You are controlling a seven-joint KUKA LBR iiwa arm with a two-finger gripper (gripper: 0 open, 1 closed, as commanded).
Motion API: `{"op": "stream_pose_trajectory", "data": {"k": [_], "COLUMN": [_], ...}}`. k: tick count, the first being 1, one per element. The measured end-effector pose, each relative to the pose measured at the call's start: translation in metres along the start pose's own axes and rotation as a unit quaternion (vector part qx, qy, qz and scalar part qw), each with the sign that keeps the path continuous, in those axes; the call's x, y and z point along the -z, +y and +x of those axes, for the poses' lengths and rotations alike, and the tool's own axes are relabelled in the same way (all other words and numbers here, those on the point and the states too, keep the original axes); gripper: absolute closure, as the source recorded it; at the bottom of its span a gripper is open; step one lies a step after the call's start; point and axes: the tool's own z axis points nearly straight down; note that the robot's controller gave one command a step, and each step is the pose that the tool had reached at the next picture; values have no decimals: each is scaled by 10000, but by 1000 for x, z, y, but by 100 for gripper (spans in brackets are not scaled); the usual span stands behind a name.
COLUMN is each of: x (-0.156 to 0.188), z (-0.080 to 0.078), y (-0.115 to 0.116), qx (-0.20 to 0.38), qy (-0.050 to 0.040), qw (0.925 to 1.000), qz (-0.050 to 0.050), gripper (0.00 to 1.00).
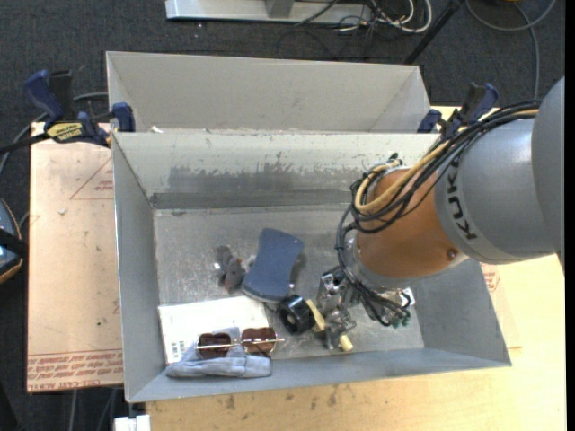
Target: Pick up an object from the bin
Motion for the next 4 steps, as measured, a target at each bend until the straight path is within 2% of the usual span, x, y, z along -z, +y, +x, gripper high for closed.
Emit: {"op": "stream_pose_trajectory", "data": {"k": [4], "x": [32], "z": [0], "y": [1], "qx": [4], "qy": [-23], "qw": [10000], "qz": [3], "gripper": [100]}}
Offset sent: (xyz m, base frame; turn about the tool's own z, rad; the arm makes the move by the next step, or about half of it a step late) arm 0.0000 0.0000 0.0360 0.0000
